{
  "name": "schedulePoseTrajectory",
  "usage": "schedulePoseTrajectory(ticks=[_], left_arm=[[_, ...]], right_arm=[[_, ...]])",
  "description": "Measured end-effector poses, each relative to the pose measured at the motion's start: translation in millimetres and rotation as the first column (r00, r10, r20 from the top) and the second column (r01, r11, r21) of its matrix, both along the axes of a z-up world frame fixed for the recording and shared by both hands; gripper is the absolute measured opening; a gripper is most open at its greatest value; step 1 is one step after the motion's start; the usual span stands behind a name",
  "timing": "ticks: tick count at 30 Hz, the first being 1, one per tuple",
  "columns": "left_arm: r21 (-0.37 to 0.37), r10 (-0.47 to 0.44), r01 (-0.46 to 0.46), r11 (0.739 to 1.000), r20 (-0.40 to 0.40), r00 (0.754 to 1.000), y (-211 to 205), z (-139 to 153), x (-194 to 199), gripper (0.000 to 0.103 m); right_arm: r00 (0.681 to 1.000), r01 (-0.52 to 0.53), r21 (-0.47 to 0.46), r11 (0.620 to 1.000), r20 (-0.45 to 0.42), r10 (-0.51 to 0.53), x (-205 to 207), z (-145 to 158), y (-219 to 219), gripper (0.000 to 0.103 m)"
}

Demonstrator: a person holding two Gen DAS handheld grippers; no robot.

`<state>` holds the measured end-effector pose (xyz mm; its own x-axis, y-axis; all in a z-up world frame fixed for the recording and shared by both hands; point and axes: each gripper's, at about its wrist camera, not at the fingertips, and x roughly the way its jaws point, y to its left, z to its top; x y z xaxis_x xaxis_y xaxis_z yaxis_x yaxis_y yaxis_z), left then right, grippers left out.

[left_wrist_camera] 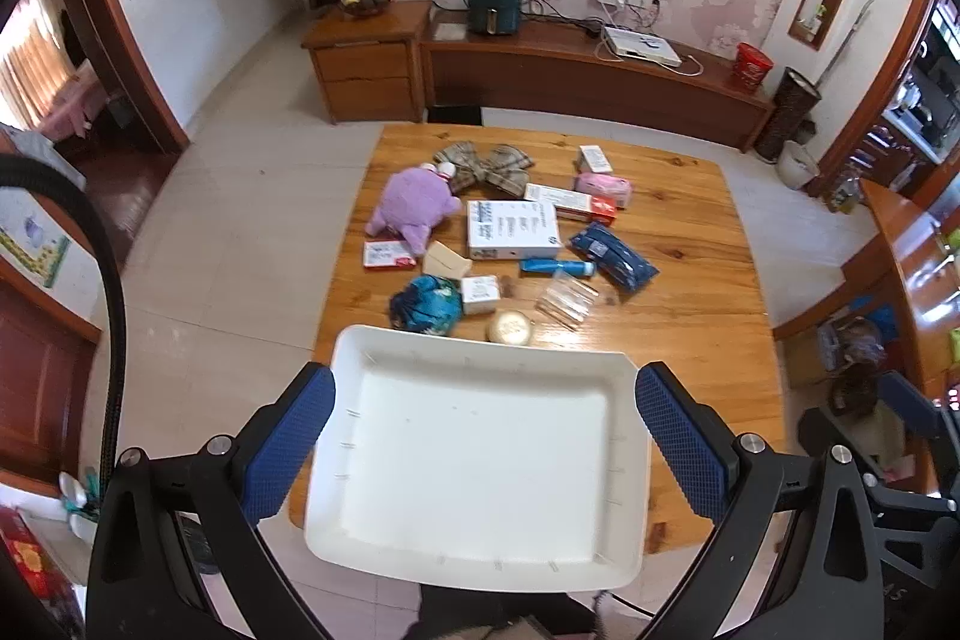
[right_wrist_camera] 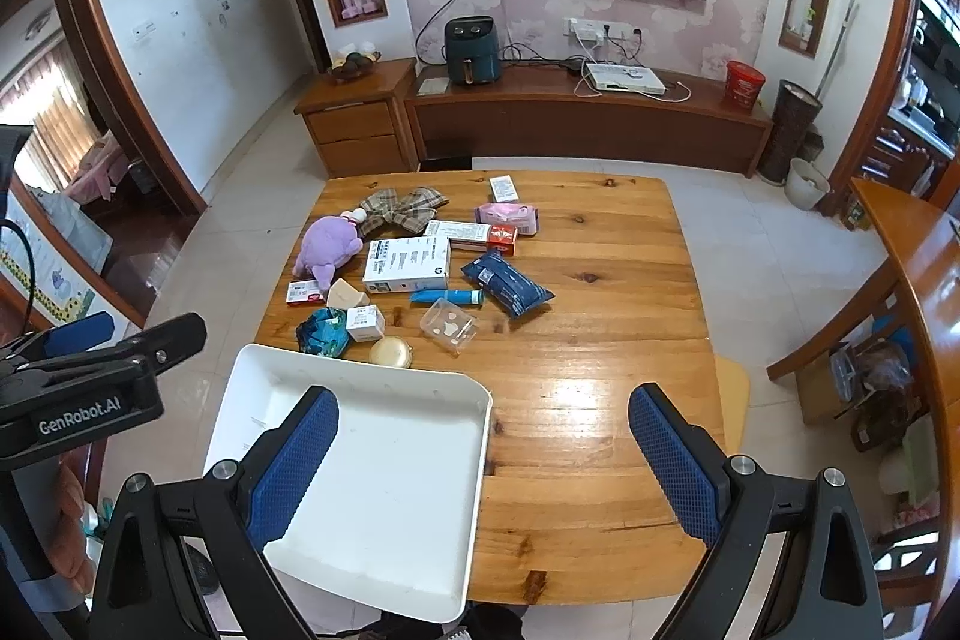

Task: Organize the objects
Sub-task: 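Move both tools from the white tray toward the items on the table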

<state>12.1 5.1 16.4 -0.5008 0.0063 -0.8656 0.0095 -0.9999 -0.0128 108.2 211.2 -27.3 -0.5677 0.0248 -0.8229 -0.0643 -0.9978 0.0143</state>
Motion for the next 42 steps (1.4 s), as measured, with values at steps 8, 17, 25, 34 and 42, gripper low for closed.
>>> schedulePoseTrajectory(ticks=[8, 17, 25, 34, 42], left_arm=[[-0.013, -0.006, 0.006, 1.000, 0.035, 0.999, 12.7, -8.9, -1.0, 0.100], [0.017, 0.015, -0.016, 1.000, 0.046, 0.999, 21.5, -14.0, -0.2, 0.100], [0.047, 0.031, -0.032, 0.998, 0.037, 0.999, 22.4, -14.8, -3.6, 0.100], [0.047, 0.055, -0.054, 0.997, -0.017, 0.998, 7.9, -1.7, -7.1, 0.100], [0.027, -0.011, 0.011, 1.000, -0.032, 0.999, -5.8, 7.1, -30.9, 0.100]], right_arm=[[0.999, -0.040, -0.011, 0.999, 0.000, 0.040, -0.5, -3.7, 10.4, 0.098], [0.997, -0.071, -0.029, 0.997, 0.016, 0.071, -2.7, -11.9, 19.7, 0.098], [0.996, -0.079, -0.043, 0.996, 0.025, 0.080, -9.2, -19.0, 27.4, 0.098], [0.997, -0.071, -0.030, 0.997, 0.009, 0.072, -27.9, -15.7, 27.1, 0.098], [1.000, -0.015, -0.005, 1.000, -0.027, 0.015, -55.9, 1.7, 25.7, 0.098]])
